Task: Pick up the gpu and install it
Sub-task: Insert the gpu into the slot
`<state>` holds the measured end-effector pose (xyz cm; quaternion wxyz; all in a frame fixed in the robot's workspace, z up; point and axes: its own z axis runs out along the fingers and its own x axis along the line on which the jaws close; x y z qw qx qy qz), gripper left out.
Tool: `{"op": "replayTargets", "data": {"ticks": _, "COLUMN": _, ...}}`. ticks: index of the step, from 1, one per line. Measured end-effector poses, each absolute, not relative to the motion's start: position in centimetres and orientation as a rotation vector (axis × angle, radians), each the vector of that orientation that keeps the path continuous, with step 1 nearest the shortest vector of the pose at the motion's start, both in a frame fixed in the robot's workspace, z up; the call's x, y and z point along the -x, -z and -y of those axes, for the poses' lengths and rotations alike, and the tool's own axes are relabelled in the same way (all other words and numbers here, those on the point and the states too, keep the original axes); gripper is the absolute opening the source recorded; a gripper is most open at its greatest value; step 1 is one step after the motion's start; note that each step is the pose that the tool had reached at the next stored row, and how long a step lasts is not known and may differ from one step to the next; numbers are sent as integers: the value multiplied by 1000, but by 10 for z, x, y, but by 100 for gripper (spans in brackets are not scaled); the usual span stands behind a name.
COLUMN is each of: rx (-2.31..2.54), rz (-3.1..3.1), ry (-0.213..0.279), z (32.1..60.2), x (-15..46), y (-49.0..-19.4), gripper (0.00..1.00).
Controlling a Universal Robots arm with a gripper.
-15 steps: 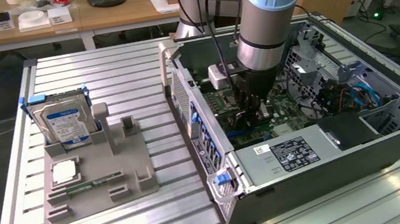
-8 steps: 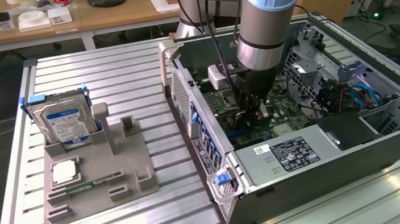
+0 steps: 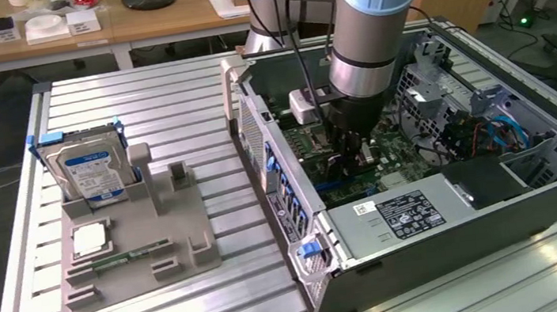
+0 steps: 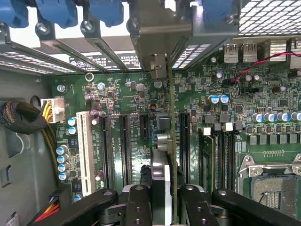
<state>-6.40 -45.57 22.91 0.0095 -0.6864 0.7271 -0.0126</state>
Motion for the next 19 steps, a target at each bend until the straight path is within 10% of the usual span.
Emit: {"op": "replayTargets", "data": {"ticks": 19, "rx": 2143, "rz": -2271, "ry": 40, "z": 456, "x": 65, "y": -228, "gripper": 28}}
